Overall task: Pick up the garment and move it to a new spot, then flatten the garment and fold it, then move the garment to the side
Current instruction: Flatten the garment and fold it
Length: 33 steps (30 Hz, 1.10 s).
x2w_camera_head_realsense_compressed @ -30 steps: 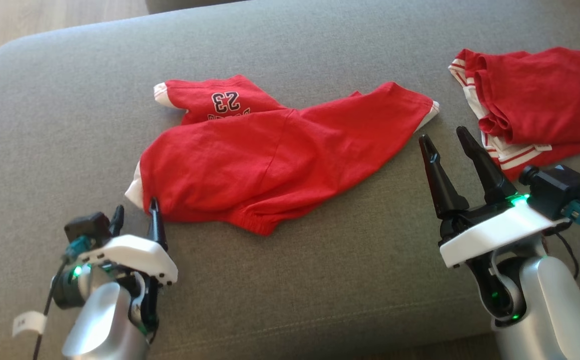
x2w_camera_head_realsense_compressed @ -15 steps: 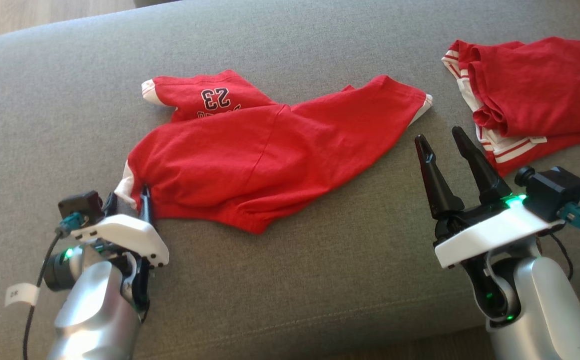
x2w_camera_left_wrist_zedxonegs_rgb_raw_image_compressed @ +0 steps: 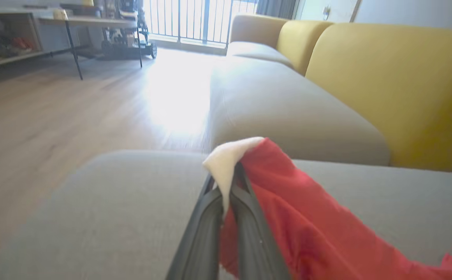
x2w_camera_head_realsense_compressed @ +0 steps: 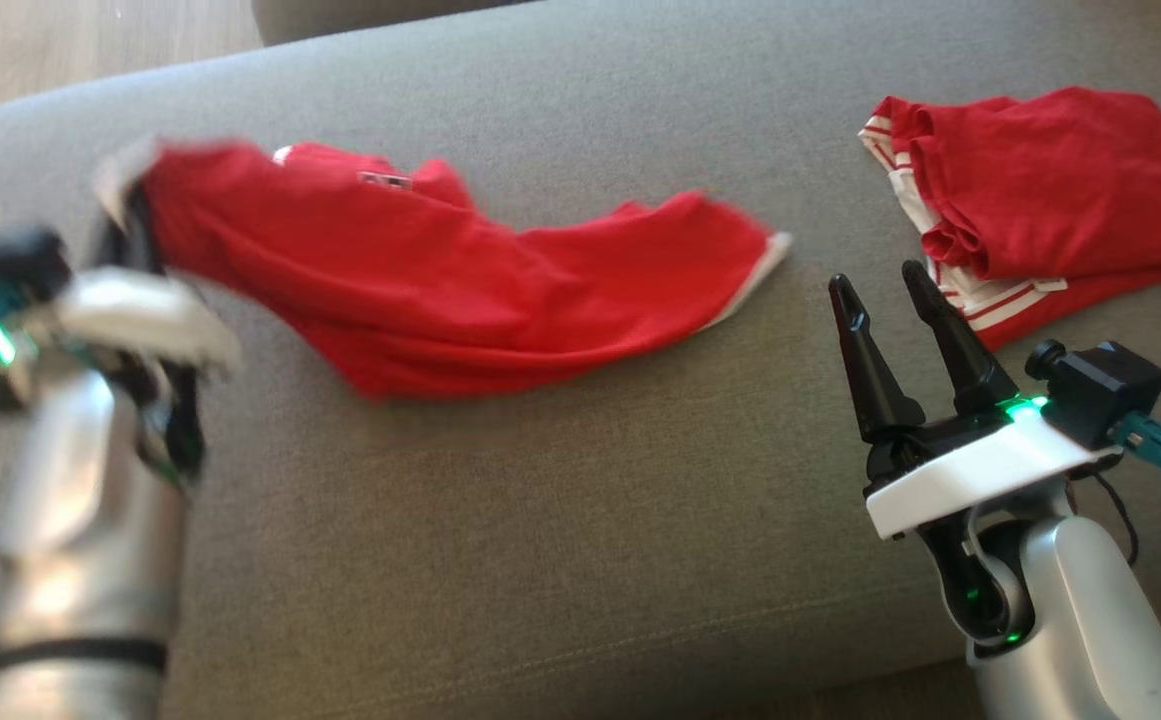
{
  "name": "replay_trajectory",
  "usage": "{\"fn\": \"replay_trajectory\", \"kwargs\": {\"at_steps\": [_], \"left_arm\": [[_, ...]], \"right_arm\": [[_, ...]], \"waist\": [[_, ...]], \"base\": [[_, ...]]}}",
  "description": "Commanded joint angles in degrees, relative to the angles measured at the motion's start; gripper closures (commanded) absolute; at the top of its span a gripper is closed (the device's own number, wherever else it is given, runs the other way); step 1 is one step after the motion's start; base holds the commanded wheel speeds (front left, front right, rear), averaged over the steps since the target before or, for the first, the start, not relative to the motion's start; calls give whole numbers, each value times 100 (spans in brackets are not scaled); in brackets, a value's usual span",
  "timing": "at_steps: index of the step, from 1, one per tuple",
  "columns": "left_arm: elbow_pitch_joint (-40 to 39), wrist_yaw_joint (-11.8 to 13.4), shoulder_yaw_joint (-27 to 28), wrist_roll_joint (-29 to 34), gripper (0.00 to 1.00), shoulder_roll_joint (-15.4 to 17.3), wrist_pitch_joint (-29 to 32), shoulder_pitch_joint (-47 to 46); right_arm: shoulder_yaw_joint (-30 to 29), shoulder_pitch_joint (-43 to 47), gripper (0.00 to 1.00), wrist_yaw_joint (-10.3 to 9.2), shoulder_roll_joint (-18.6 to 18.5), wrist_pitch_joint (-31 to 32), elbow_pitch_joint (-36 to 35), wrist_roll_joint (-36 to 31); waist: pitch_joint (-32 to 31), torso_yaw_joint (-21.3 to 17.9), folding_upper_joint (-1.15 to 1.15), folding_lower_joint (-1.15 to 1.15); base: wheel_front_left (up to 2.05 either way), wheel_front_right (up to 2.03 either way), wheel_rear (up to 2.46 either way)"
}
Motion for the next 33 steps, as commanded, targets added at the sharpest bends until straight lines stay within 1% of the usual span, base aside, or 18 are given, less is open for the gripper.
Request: {"fn": "replay_trajectory", "kwargs": {"at_steps": [1, 4, 5, 6, 7, 8, 9, 14, 15, 18, 19, 22, 24, 26, 28, 29, 31, 33], "left_arm": [[-408, 22, 173, 144, 100, 361, -35, -732], [-603, -61, -63, 345, 100, 427, 34, -1310], [-603, -61, -63, 345, 100, 427, 34, -1310], [-661, -105, -186, 439, 100, 424, 60, -1498], [-717, -185, -430, 599, 100, 346, 101, -1841], [-717, -185, -430, 599, 100, 346, 101, -1841], [-729, -232, -558, 679, 100, 285, 96, -2005], [-708, -215, -1067, 1191, 100, 105, -3, -2739], [-787, -302, -1255, 1333, 100, 62, -19, -2824], [-1365, -731, -2125, 1848, 100, -6, -32, -2734], [-1701, -921, -2903, 2057, 100, 1, -33, -2344], [-1980, -994, -4189, 2028, 100, 142, -34, -1522], [-2050, -998, -5076, 1816, 100, 350, -34, -1039], [-2038, -999, -5801, 1584, 100, 599, -35, -703], [-1972, -1000, -6323, 1385, 100, 843, -7, -502], [-1920, -1000, -6464, 1269, 100, 951, 38, -435], [-1837, -1000, -6600, 1120, 100, 1118, 81, -389], [-1744, -997, -6593, 1086, 100, 1241, 81, -452]], "right_arm": [[139, -176, 0, -1, 66, -78, -140, 41], [150, -171, 0, -1, 73, -135, -69, 68], [150, -171, 0, -1, 73, -135, -69, 68], [158, -172, 0, -1, 75, -152, -44, 80], [148, -162, 0, -1, 79, -204, 2, 109], [148, -162, 0, -1, 79, -204, 2, 109], [126, -148, 0, -1, 82, -230, 26, 127], [179, -179, 0, -1, 89, -290, 111, 166], [207, -195, 0, -1, 90, -315, 116, 194], [196, -213, 0, -1, 91, -403, 134, 280], [110, -192, 0, -1, 91, -457, 164, 317], [37, -157, 0, -1, 92, -492, 214, 338], [-8, -137, 0, -1, 92, -500, 226, 333], [-90, -137, 0, -1, 92, -490, 221, 324], [-135, -159, 0, -1, 92, -434, 212, 271], [-144, -176, 0, -1, 92, -406, 197, 246], [-163, -199, 0, -1, 92, -355, 161, 208], [-187, -208, 0, -1, 92, -304, 126, 181]], "waist": [[-96, -46, 0, 0], [-182, -95, 0, 0], [-182, -95, 0, 0], [-206, -113, 0, 0], [-259, -130, 0, 0], [-259, -130, 0, 0], [-284, -128, 0, 0], [-277, -239, 0, 0], [-270, -265, 0, 0], [-228, -324, 0, 0], [-202, -329, 0, 0], [-176, -310, 0, 0], [-163, -265, 0, 0], [-135, -183, 0, 0], [-123, -86, 0, 0], [-115, -35, 0, 0], [-111, 79, 0, 0], [-107, 204, 0, 0]], "base": [[0, 0, 0], [0, 0, 0], [0, 0, 0], [0, 0, 0], [0, 0, 0], [0, 0, 0], [0, 0, 0], [0, 0, 0], [0, 0, 0], [0, 0, 0], [0, 0, 0], [0, 0, 0], [0, 0, 0], [0, 0, 0], [0, 0, 0], [0, 0, 0], [0, 0, 0], [0, 0, 0]]}}
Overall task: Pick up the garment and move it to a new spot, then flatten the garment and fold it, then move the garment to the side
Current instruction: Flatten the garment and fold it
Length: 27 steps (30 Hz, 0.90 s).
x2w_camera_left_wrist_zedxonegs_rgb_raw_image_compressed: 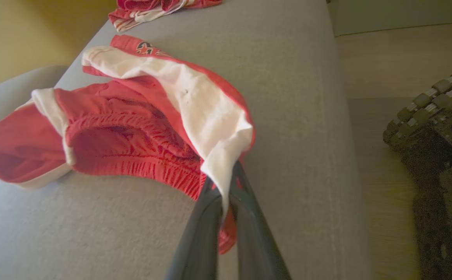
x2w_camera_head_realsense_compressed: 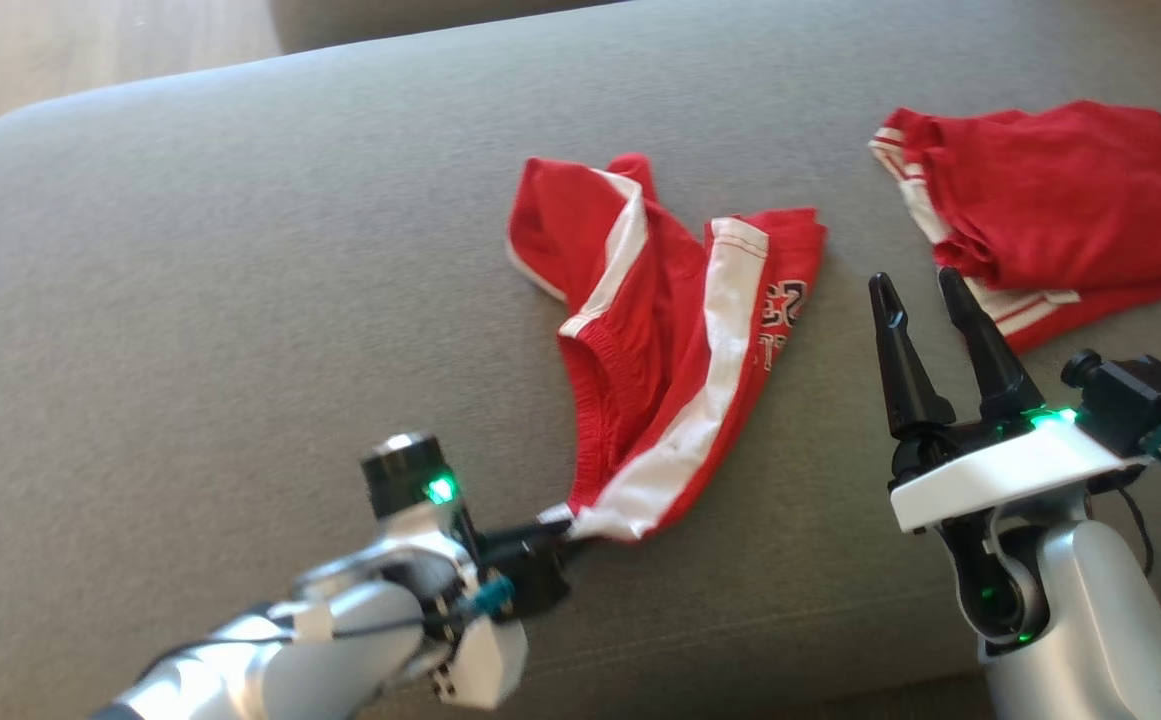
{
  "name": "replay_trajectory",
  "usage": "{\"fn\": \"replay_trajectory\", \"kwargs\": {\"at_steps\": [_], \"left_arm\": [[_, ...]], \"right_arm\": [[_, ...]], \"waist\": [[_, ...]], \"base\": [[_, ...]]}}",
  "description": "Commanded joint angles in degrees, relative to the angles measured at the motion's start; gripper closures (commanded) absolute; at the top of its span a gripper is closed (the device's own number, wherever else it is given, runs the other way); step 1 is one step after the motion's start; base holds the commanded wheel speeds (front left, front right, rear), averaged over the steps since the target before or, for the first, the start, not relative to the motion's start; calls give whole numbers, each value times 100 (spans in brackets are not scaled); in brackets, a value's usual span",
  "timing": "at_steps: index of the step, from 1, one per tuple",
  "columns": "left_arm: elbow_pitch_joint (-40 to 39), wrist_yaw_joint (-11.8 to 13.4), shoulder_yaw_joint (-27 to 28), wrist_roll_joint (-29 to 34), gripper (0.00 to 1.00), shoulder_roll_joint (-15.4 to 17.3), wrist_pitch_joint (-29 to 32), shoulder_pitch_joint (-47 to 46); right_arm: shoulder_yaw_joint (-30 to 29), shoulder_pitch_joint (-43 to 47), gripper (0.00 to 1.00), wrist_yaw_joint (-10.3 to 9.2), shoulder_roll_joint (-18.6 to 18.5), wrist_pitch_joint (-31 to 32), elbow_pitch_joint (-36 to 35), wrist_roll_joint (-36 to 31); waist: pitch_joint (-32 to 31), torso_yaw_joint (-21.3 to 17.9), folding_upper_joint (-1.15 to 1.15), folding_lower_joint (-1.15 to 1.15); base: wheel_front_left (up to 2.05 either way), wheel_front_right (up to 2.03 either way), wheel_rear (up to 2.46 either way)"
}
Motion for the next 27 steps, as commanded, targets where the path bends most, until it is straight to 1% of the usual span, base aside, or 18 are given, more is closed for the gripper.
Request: {"fn": "replay_trajectory", "kwargs": {"at_steps": [1, 3, 7, 11, 13, 17, 18, 19, 20, 23, 27], "left_arm": [[-74, 38, 258, -55, 100, 155, -20, -344], [2, 128, 401, -122, 100, 201, -43, -435], [209, 360, 576, -45, 100, 312, -89, -666], [362, 708, 526, 275, 100, 373, -114, -769], [417, 779, 454, 316, 100, 324, -119, -661], [438, 838, 400, 256, 100, 208, -124, -446], [418, 868, 413, 212, 92, 169, -125, -380], [387, 914, 449, 157, 25, 135, -126, -320], [363, 959, 491, 106, 0, 117, -126, -269], [253, 1161, 687, -26, 0, 111, -127, -177], [-15, 1558, 1188, -292, 0, 223, -127, -104]], "right_arm": [[99, -207, 0, -1, 53, 36, -229, -58], [104, -202, 0, -1, 53, 99, -251, -85], [165, -223, 0, -1, 53, 204, -285, -115], [169, -242, 0, -1, 53, 258, -310, -114], [155, -237, 0, -1, 53, 284, -303, -126], [131, -229, 0, -1, 53, 323, -281, -141], [121, -228, 0, -1, 53, 333, -276, -146], [112, -227, 0, -1, 53, 343, -275, -150], [103, -230, 0, -1, 53, 353, -276, -153], [75, -233, 0, -1, 53, 375, -274, -158], [19, -212, 0, -1, 53, 387, -273, -165]], "waist": [[6, 158, 0, 0], [11, 279, 0, 0], [29, 433, 0, 0], [55, 524, 0, 0], [66, 557, 0, 0], [84, 588, 0, 0], [88, 598, 0, 0], [93, 606, 0, 0], [101, 612, 0, 0], [102, 634, 0, 0], [86, 688, 0, 0]], "base": [[0, 0, 0], [0, 0, 0], [0, 0, 0], [0, 0, 0], [0, 0, 0], [0, 0, 0], [0, 0, 0], [0, 0, 0], [0, 0, 0], [0, 0, 0], [0, 0, 0]]}}
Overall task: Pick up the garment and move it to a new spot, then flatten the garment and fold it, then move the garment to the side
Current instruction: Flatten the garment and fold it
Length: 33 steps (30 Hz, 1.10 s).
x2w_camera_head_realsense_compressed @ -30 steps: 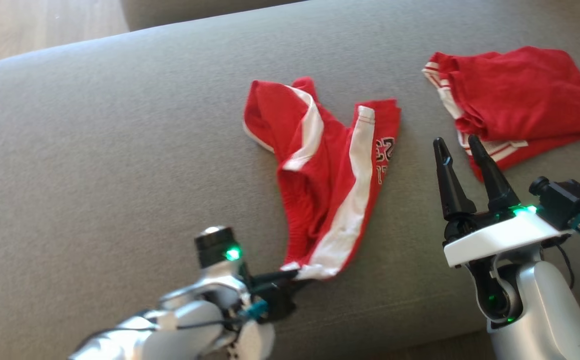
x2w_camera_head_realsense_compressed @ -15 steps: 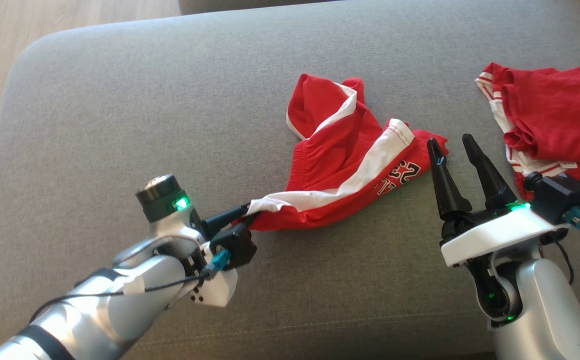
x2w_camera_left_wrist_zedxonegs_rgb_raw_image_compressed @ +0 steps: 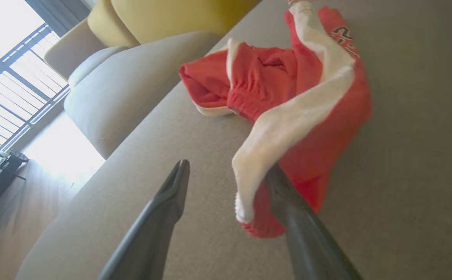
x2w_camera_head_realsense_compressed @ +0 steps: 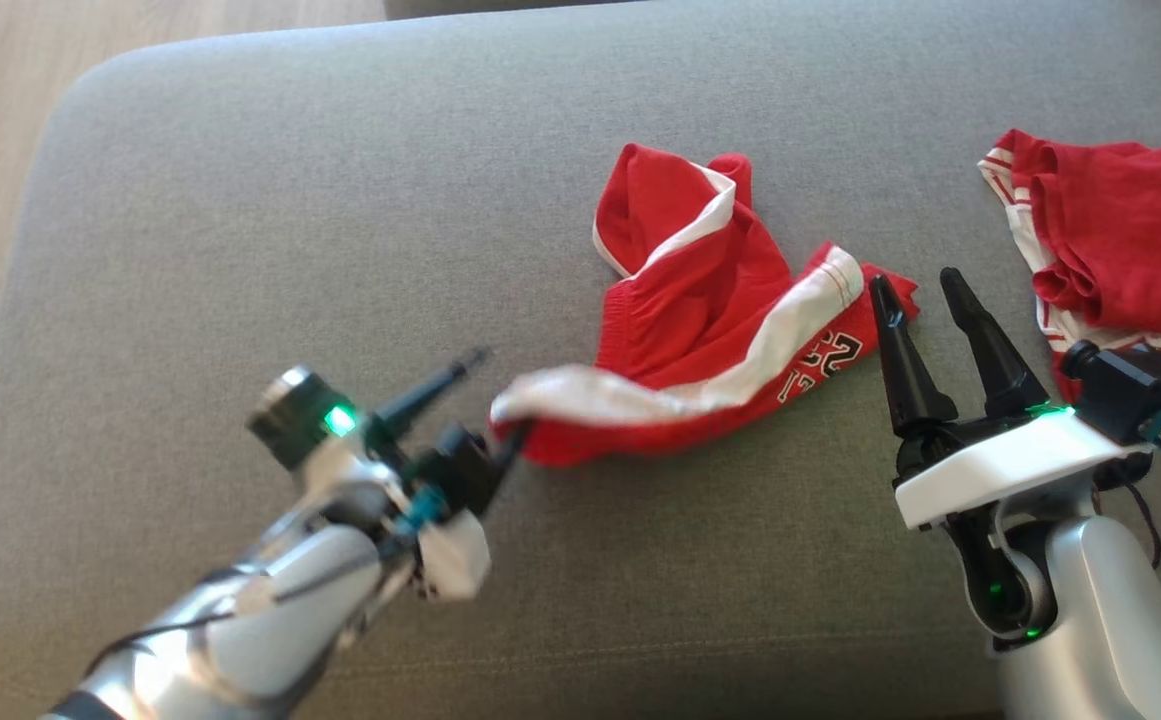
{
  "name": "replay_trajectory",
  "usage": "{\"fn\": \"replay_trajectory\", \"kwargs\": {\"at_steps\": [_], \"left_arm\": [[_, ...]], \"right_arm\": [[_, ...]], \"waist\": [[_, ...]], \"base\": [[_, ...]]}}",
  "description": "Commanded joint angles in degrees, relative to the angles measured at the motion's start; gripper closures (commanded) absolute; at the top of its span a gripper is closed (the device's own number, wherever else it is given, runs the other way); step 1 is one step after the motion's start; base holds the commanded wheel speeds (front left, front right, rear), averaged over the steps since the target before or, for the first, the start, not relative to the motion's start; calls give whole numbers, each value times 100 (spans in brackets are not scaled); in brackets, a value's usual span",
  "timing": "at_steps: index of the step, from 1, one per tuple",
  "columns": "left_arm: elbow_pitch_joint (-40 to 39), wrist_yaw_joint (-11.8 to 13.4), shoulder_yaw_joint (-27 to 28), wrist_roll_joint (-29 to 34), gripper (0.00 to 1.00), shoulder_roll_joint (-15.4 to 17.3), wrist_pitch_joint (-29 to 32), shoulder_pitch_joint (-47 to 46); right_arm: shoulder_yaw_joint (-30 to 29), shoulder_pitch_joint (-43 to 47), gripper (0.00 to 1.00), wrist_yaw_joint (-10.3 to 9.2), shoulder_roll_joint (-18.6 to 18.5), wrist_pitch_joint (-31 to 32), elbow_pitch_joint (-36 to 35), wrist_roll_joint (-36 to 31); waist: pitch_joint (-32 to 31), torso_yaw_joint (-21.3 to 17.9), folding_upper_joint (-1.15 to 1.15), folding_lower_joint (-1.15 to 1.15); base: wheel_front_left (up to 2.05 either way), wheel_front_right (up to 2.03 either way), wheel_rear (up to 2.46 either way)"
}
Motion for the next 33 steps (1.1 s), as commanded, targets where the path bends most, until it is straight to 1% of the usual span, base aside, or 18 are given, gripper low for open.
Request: {"fn": "replay_trajectory", "kwargs": {"at_steps": [1, 4, 8, 11, 13, 14, 16, 18, 20, 23, 27, 28, 29, 30, 31, 33], "left_arm": [[-238, 119, 402, -145, 0, 202, -28, -132], [-625, 300, 922, -555, 0, 272, -28, 120], [-997, 540, 1514, -931, 0, 329, -29, 603], [-1283, 666, 2071, -1277, 0, 189, -29, 1029], [-1511, 679, 2472, -1445, 0, 34, -29, 1320], [-1616, 647, 2633, -1479, 0, -47, -29, 1464], [-1799, 542, 2895, -1474, 0, -217, -29, 1739], [-1916, 355, 3040, -1370, 0, -363, -29, 1968], [-1920, 123, 3084, -1218, 0, -473, -29, 2131], [-1784, -203, 3038, -914, 0, -545, -29, 2211], [-1544, -640, 2799, -418, 0, -496, -29, 2051], [-1544, -640, 2799, -418, 0, -496, -29, 2051], [-1344, -939, 2556, -178, 0, -395, -29, 1920], [-1221, -1084, 2417, -69, 0, -332, -29, 1837], [-1221, -1084, 2417, -69, 0, -332, -29, 1837], [-982, -1292, 2164, 48, 0, -229, -28, 1669]], "right_arm": [[105, -185, 0, -1, 51, 25, -203, -32], [71, -128, 0, -1, 51, 30, -194, -46], [-13, -31, 0, -1, 51, 61, -215, -97], [-68, 17, 0, -1, 51, 88, -247, -129], [-90, 42, 0, -1, 51, 104, -271, -143], [-101, 54, 0, -1, 51, 110, -283, -151], [-121, 76, 0, -1, 51, 121, -308, -164], [-133, 92, 0, -1, 51, 137, -330, -170], [-137, 102, 0, -1, 51, 156, -348, -172], [-124, 101, 0, -1, 51, 179, -364, -173], [-75, 71, 0, -1, 51, 194, -372, -165], [-75, 71, 0, -1, 51, 194, -372, -165], [-40, 52, 0, -1, 51, 191, -358, -152], [-31, 44, 0, -1, 51, 185, -350, -143], [-31, 44, 0, -1, 51, 185, -350, -143], [-9, 33, 0, -1, 51, 167, -330, -124]], "waist": [[-18, 27, 0, 0], [-72, 89, 0, 0], [-140, 171, 0, 0], [-169, 214, 0, 0], [-185, 234, 0, 0], [-193, 243, 0, 0], [-204, 261, 0, 0], [-211, 273, 0, 0], [-213, 281, 0, 0], [-213, 278, 0, 0], [-186, 226, 0, 0], [-186, 226, 0, 0], [-172, 175, 0, 0], [-165, 148, 0, 0], [-165, 148, 0, 0], [-150, 84, 0, 0]], "base": [[0, 0, 0], [0, 0, 0], [0, 0, 0], [0, 0, 0], [0, 0, 0], [0, 0, 0], [0, 0, 0], [0, 0, 0], [0, 0, 0], [0, 0, 0], [0, 0, 0], [0, 0, 0], [0, 0, 0], [0, 0, 0], [0, 0, 0], [0, 0, 0]]}}
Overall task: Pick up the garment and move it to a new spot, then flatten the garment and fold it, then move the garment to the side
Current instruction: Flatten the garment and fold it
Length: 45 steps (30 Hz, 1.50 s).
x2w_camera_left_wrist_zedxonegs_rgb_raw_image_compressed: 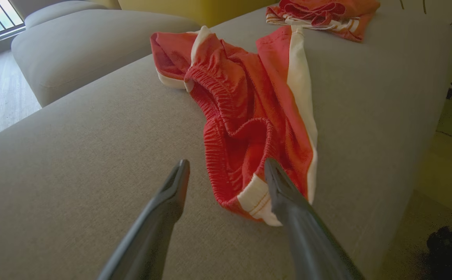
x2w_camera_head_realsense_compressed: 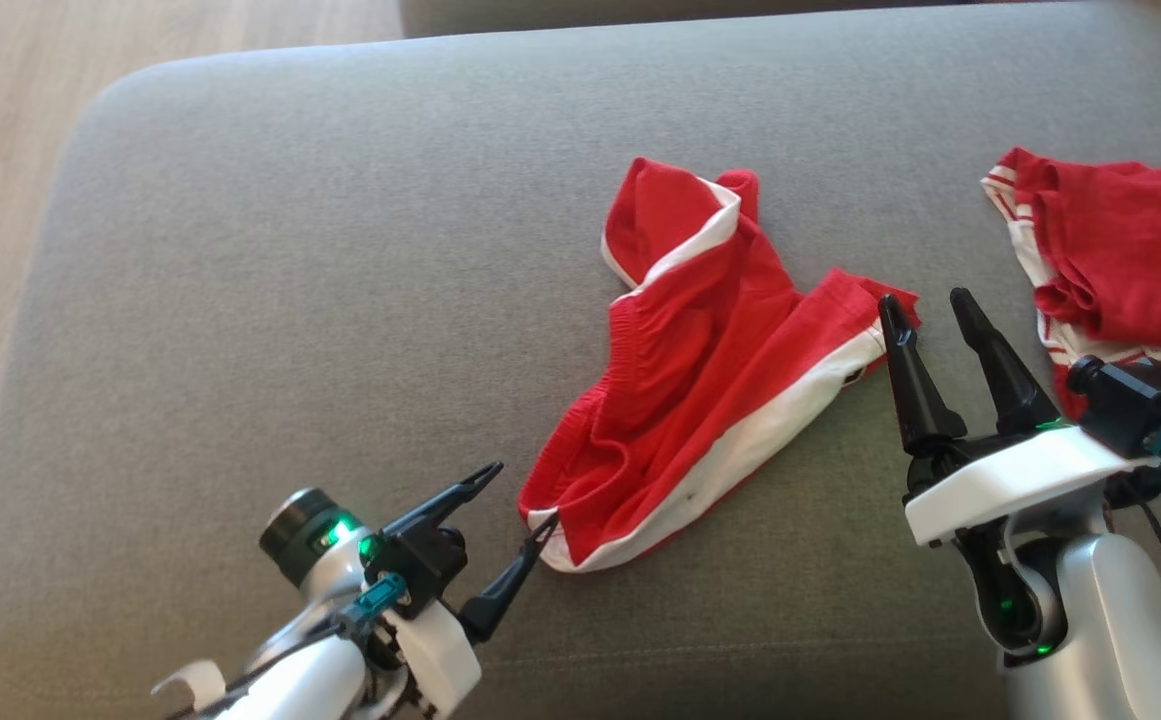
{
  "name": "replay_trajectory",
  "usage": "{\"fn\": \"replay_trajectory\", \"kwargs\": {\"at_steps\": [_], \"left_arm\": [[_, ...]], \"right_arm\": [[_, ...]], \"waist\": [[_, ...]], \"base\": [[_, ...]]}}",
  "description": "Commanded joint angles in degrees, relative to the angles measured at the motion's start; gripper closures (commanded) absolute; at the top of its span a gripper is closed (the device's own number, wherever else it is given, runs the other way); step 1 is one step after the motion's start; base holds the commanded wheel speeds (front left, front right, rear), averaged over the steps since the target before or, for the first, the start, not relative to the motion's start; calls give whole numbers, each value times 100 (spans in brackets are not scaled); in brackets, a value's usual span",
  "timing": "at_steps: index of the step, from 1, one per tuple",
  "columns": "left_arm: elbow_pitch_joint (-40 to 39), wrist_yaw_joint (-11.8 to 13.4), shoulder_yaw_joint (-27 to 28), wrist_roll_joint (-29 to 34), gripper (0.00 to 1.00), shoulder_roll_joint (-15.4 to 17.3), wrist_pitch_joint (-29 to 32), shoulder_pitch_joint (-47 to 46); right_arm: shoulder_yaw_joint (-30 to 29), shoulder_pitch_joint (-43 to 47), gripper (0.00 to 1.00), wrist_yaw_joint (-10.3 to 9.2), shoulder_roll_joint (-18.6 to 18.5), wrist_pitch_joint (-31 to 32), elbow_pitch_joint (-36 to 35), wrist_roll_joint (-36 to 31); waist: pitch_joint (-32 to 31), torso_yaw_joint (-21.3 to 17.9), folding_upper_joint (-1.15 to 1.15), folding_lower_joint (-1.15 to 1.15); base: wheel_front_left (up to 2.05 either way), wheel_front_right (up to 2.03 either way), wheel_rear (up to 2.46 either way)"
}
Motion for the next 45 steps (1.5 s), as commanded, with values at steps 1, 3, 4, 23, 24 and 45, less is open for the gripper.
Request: {"fn": "replay_trajectory", "kwargs": {"at_steps": [1, 3, 4, 23, 24, 45], "left_arm": [[-42, -52, 111, 47, 0, 186, -20, -359], [104, -130, -65, 37, 0, 260, -14, -530], [156, -154, -148, 9, 0, 299, 0, -607], [24, -202, -2104, -1125, 0, 1321, 448, -1851], [34, -202, -2170, -1164, 0, 1318, 466, -1883], [317, -142, -2523, -1620, 100, 1273, 380, -2160]], "right_arm": [[152, -167, 0, -1, 45, -43, -171, 36], [168, -170, 0, -1, 45, -68, -137, 58], [174, -171, 0, -1, 45, -83, -121, 70], [278, -265, 0, -1, 45, -238, 118, 118], [292, -272, 0, -1, 45, -238, 124, 122], [211, -257, 0, -1, 45, -205, 210, 74]], "waist": [[17, -60, 0, 0], [29, -125, 0, 0], [35, -158, 0, 0], [124, -417, 0, 0], [127, -425, 0, 0], [123, -371, 0, 0]], "base": [[0, 0, 0], [0, 0, 0], [0, 0, 0], [0, 0, 0], [0, 0, 0], [0, 0, 0]]}}
